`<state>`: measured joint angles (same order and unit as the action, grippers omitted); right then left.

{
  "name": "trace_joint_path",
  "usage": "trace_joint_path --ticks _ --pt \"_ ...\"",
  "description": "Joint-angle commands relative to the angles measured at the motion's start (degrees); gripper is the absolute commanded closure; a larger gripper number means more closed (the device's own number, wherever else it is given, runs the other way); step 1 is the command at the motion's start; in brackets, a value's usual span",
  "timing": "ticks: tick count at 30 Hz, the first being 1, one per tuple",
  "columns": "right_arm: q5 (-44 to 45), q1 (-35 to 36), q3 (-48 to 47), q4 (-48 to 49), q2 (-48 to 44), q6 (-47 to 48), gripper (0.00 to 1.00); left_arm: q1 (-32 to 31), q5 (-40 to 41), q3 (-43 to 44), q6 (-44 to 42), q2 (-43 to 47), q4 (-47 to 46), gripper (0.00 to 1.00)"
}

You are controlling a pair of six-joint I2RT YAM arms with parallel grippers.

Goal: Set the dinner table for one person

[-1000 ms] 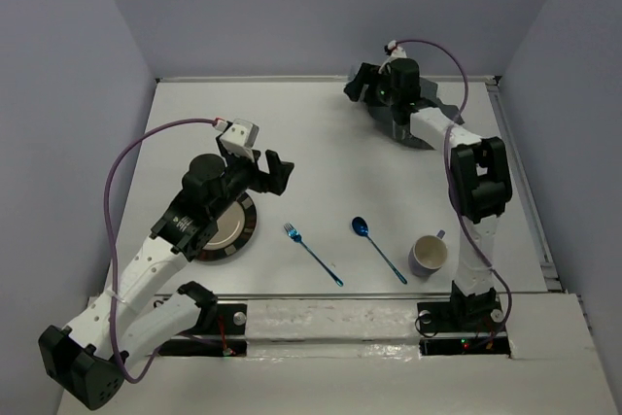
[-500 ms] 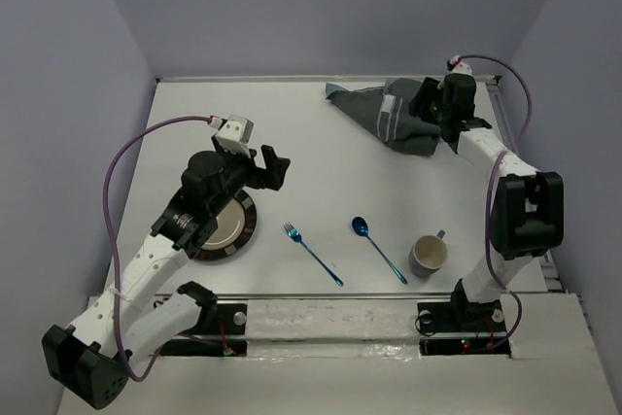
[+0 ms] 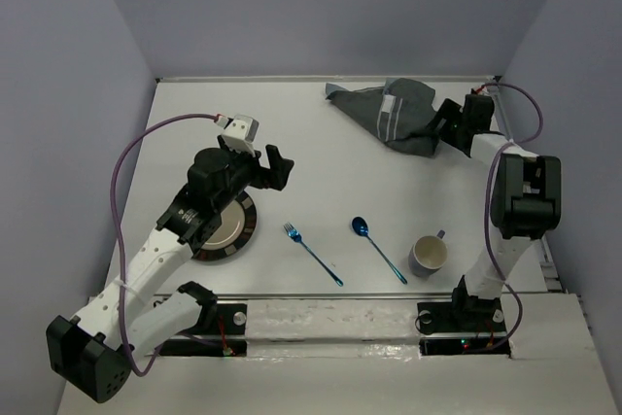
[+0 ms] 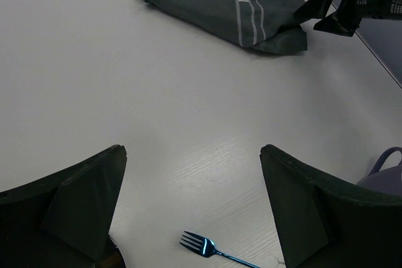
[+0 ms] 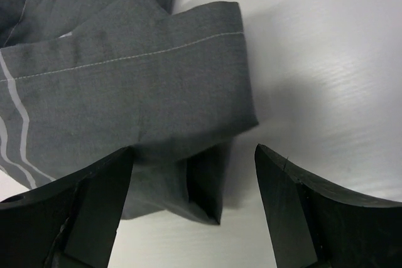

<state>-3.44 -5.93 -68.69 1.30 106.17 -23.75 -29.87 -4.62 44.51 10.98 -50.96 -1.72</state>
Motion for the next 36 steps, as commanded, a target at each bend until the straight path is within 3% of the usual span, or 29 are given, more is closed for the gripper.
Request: trace_joint_path --ticks 1,4,5,6,7,9,10,17,23,24,25,29,32,33,36 --pt "-6.0 -0.1 -6.4 5.0 4.3 -1.6 0.18 0.2 -1.8 0.1 -0.3 -0.2 -2.9 0.01" --pt "-6.3 -0.7 -8.0 5.1 6.1 -2.3 0.24 0.2 -1.8 0.0 -0.4 -0.2 -2.9 0.01" --pt "-6.7 -0.7 -8.3 5.1 6.9 -2.2 0.46 0.2 -1.8 0.0 -0.4 -0.2 -2.9 0.01" --pt "-7.1 -0.7 -8.2 6.1 6.7 -2.0 0.55 0.2 -1.7 -0.1 -0.4 -0.2 -2.9 0.01" --pt "-7.4 0.0 -6.8 7.4 6.0 -1.7 0.74 0.2 -1.8 0.0 -0.3 -0.2 -2.9 0.01" --pt "-6.2 1.3 -5.9 9.4 3.2 0.4 0.87 0.2 -2.2 0.1 -0.3 -0.5 -3.0 0.01" --pt "-5.0 2.2 -5.9 9.3 2.0 3.2 1.00 0.3 -2.3 0.2 -0.3 -0.5 -3.1 0.01" --pt "8.6 16.7 -8.6 5.3 -9.7 14.4 1.00 0.4 -0.5 0.4 -0.4 0.3 -2.9 0.01" --pt "18.7 35.6 -4.9 1.6 -12.7 11.2 1.00 2.3 3.3 -0.1 2.1 2.9 -2.8 0.01" --pt "19.1 37.9 -4.3 1.6 -11.7 10.5 0.96 2.4 4.0 -0.4 2.7 3.2 -2.8 0.01" --pt "19.9 42.5 -3.7 1.4 -10.5 9.9 0.85 2.9 5.4 -0.5 4.2 3.9 -2.8 0.01" --pt "20.5 49.6 -3.6 0.0 -4.5 6.3 0.53 3.5 9.0 -0.9 7.8 5.4 -2.7 0.01" --pt "17.1 50.1 -1.4 -0.9 -5.9 2.8 0.28 3.6 11.8 -0.7 10.5 6.0 -1.7 0.01" --pt "16.9 50.1 -0.8 -1.0 -8.5 2.8 0.24 3.6 13.0 -0.7 11.1 6.0 -1.5 0.01" --pt "17.5 50.1 1.1 -3.5 -13.3 4.7 0.25 3.7 13.7 -1.4 14.1 5.2 -1.1 0.01"
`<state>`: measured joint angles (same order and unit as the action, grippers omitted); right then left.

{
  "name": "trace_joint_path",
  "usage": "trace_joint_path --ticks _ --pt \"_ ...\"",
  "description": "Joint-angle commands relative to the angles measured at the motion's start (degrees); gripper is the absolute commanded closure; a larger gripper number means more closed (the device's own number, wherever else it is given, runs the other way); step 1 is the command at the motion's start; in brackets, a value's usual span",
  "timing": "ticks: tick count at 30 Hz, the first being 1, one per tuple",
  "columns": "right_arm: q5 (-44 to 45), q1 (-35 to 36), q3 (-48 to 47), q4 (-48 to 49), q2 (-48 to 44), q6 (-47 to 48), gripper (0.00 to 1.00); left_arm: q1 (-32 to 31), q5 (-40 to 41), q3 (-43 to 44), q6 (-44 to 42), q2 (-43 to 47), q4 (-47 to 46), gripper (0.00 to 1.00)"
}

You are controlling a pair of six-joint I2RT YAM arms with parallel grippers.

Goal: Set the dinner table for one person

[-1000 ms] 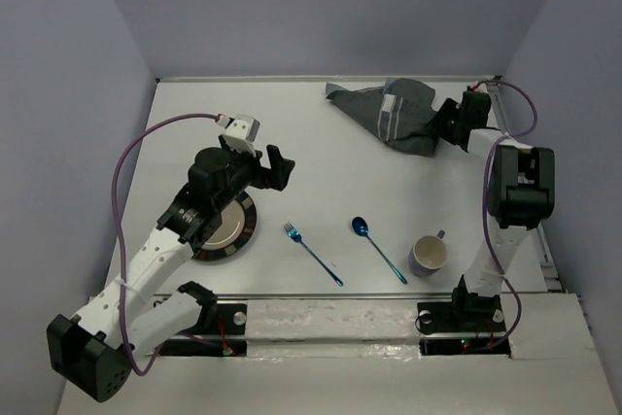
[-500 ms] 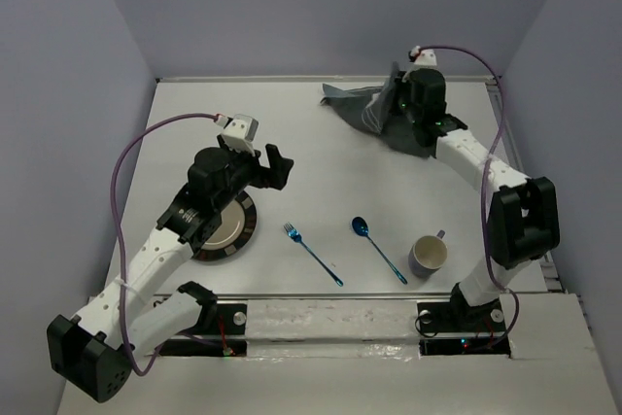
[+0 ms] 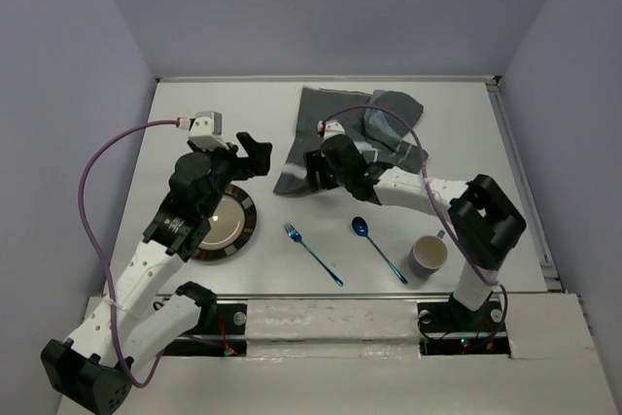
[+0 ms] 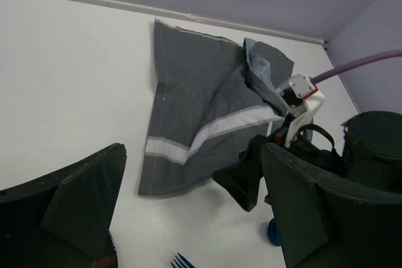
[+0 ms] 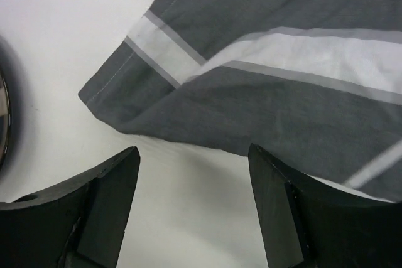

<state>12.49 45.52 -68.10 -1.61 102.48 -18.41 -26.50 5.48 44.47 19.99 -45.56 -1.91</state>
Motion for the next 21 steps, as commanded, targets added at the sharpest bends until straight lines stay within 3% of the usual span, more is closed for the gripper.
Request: trace_joint_path --ticks 1,4,5,6,8,9,14,21 --pt "1.8 -2.1 0.9 -1.2 -12.6 -0.4 0.26 0.3 3.1 -1.7 6.2 -1.0 -1.2 0.01" --pt "-1.0 -7.2 3.3 -1.6 -18.1 -1.1 0.36 0.2 1.0 -5.4 11.1 -3.0 -4.7 0.01" --pt "-2.7 -8.9 3.8 -1.5 -18.9 -1.7 0.45 0.1 0.8 -7.3 12.4 -3.6 -6.9 0.05" --pt "-3.3 -10.8 4.3 -1.6 -19.4 -1.6 0.48 0.0 0.4 -8.1 13.6 -4.3 -7.9 0.09" --pt "-3.5 -17.2 5.3 -1.5 -20.0 -2.0 0.67 -1.9 1.0 -9.0 15.4 -6.7 -9.1 0.17" --pt "-4.0 -19.7 5.6 -1.6 -19.9 -2.2 0.73 -3.0 3.5 -9.3 15.5 -7.6 -9.1 0.27" --pt "-8.0 -33.7 7.7 -1.7 -19.1 -5.7 0.74 -8.9 7.2 -9.6 18.4 -17.4 -9.4 0.33" --pt "-12.1 -34.5 10.8 0.4 -20.0 -7.2 0.64 -10.0 9.0 -12.1 29.9 -29.8 -16.8 0.41"
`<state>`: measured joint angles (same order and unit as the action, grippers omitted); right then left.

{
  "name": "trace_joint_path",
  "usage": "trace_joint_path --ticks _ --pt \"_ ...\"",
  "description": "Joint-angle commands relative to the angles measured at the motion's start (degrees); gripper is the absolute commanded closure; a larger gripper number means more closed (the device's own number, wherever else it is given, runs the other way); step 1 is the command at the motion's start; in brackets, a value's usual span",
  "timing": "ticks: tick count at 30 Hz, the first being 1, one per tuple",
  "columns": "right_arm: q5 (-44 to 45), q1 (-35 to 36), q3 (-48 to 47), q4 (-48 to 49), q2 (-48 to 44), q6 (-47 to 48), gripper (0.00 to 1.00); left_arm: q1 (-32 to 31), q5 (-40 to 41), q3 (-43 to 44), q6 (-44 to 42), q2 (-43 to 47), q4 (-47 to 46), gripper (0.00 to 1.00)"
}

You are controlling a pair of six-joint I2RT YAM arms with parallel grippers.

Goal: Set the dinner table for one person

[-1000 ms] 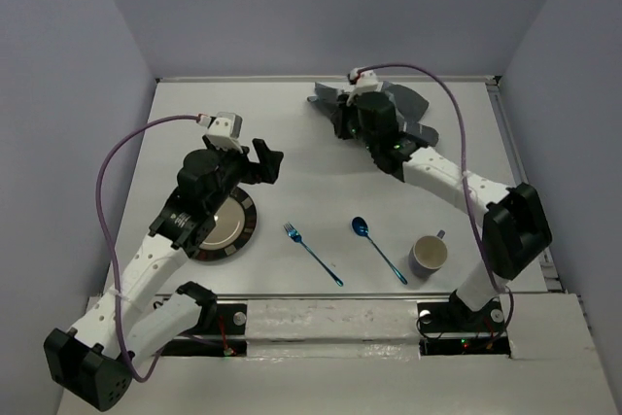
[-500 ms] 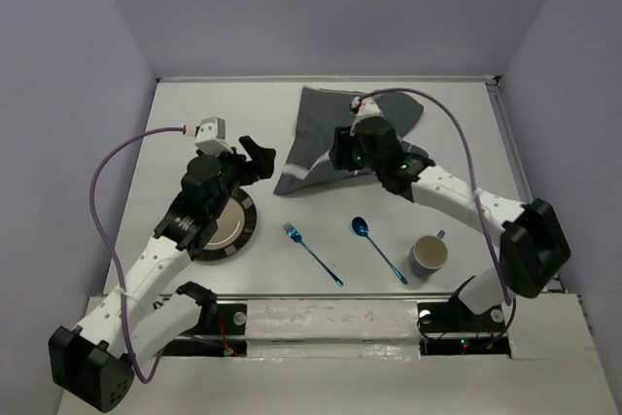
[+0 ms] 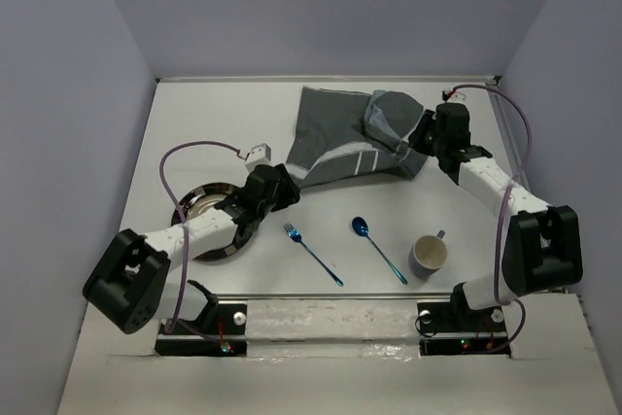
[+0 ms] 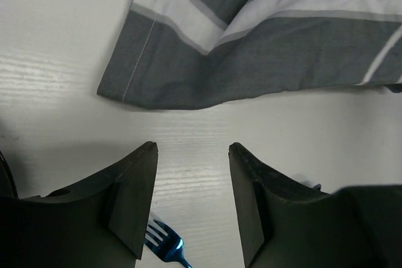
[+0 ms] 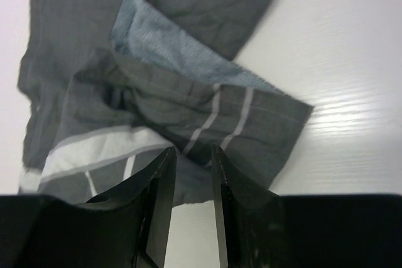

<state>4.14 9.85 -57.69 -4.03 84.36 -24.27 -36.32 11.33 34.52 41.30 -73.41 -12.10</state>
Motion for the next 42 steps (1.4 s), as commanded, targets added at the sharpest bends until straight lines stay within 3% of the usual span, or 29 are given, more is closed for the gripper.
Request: trace_joint_path --ticks 1,11,27,31,32,37,41,42 --pt "-3.7 1.1 1.2 3.1 -2.4 -1.1 0.63 -0.2 3.2 -3.4 10.2 -2.5 -7.8 0.42" --pt "-10.6 1.1 3.3 6.4 -4.9 -2.0 0.60 2.0 3.4 -7.5 25.1 -6.3 -14.7 0.35" --pt "-15.0 1.1 5.1 9.0 -6.2 -2.8 0.59 5.5 5.5 -4.6 33.1 -14.0 -18.8 0.32" --pt "-12.9 1.1 5.3 8.8 -5.6 -2.6 0.57 6.0 6.0 -4.4 32.9 -15.4 -20.3 0.46" --pt "-11.3 1.1 5.4 8.5 -5.6 -2.4 0.55 6.1 6.2 -4.3 32.8 -15.7 -20.9 0.55" --pt "-5.9 -1.2 5.7 7.0 -5.6 -2.9 0.46 7.1 5.7 -5.4 31.0 -15.9 -24.6 0.78" --pt "-1.3 -4.3 7.2 6.9 -4.7 -4.6 0.44 9.1 4.7 -5.9 23.6 -14.8 -29.4 1.00" --pt "-0.4 -5.4 7.6 6.8 -4.4 -4.7 0.44 9.2 4.4 -5.4 22.3 -14.0 -29.8 1.00"
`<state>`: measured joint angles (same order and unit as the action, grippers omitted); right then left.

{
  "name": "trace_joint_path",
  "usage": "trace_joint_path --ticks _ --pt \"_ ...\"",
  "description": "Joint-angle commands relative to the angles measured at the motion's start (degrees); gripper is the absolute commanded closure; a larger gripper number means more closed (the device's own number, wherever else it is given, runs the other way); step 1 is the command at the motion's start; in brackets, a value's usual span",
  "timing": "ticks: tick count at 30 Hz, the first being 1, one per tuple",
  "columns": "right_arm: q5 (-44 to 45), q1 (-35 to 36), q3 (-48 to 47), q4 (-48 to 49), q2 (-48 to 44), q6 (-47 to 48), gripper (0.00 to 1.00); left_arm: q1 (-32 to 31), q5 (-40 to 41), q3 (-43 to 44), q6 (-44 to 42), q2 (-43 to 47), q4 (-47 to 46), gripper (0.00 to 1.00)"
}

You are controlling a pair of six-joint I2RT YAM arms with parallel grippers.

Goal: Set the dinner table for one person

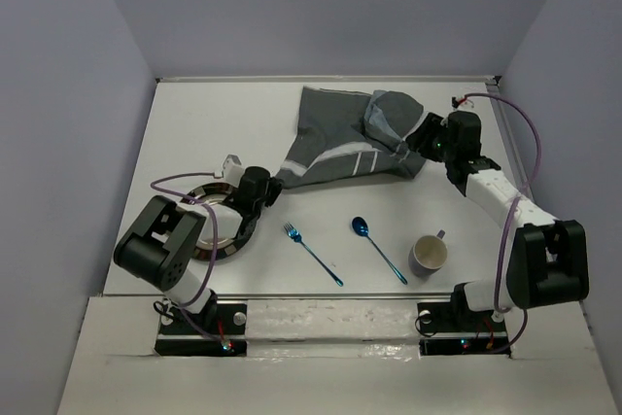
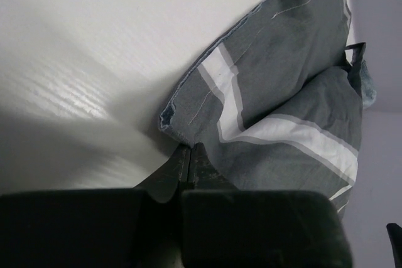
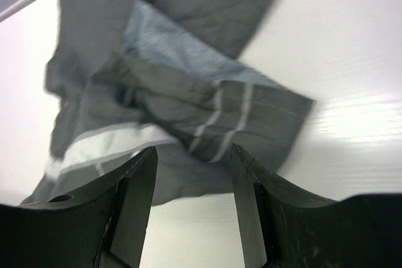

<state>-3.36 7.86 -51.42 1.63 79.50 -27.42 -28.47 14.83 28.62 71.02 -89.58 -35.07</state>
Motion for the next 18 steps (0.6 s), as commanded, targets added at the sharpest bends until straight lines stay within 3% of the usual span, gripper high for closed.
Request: trace_joint_path --ticks 1,13,18 --pt "7.6 -4.0 1.6 1.3 1.1 -1.9 0.44 1.3 0.9 0.7 -8.7 2.7 -7.0 1.00" --pt "-4.7 -9.5 7.1 7.3 12.2 -8.4 0.44 1.3 -0.2 -1.3 -17.9 8.1 -11.7 1.00" --pt "-4.7 -9.5 6.2 9.3 15.3 -9.2 0.44 1.3 -0.8 -2.2 -18.7 9.2 -13.2 1.00"
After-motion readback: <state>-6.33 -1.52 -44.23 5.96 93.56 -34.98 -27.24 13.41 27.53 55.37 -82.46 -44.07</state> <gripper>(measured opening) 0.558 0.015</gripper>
